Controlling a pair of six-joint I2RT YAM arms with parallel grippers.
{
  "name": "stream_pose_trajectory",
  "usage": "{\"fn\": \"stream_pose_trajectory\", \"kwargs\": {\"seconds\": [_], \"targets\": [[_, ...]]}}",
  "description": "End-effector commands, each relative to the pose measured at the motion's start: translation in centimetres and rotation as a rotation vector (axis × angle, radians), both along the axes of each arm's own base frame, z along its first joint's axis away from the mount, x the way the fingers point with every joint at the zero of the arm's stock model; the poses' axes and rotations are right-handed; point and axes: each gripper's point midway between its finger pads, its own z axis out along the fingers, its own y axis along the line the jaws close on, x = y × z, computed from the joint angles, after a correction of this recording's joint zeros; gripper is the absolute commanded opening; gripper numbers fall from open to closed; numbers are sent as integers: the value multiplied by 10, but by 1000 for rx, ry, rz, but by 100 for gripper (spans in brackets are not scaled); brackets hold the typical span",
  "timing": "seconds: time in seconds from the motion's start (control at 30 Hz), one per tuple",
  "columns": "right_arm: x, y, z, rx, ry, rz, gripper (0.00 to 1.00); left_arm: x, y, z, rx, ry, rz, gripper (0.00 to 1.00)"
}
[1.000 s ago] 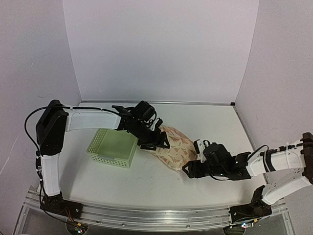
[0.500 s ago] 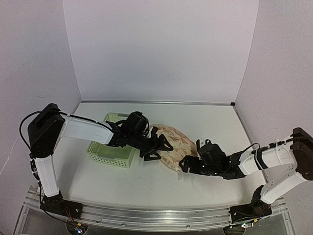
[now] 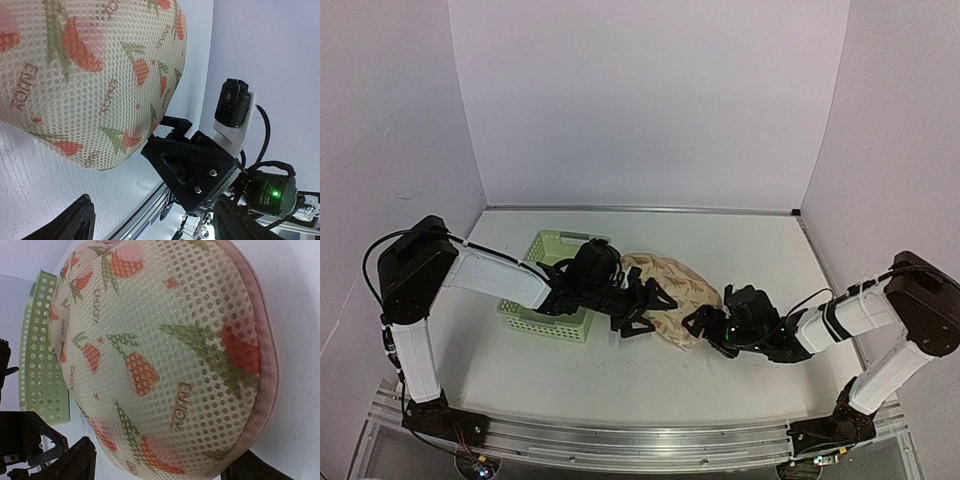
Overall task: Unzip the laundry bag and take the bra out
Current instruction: Pick up the laundry bag from the center of the board, then pass from the right arm to the left
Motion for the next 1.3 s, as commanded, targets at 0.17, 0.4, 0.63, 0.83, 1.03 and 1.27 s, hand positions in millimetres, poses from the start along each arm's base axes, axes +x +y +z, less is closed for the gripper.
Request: {"fn": "stream_pose_trajectory", "kwargs": {"seconds": [0.17,0.4,0.63,0.83,1.03,1.27], "targets": [[5,14,10,173,18,-38,70,8,-2,6,-98,-8,62,81],[6,14,20,217,4,-42,37,14,-1,3,-116,-51,82,78],[7,14,44,291,-25,-50,0,15,1,9,-155,-93,90,75],[7,11,62,369,-26,-92,0,12,5,20,-182,-120,93,75],[10,10,86,471,-30,-131,0,10,10,29,-206,-144,93,75],[6,15,115,615,-18,-124,0,10,8,43,-299,-146,103,75]]}}
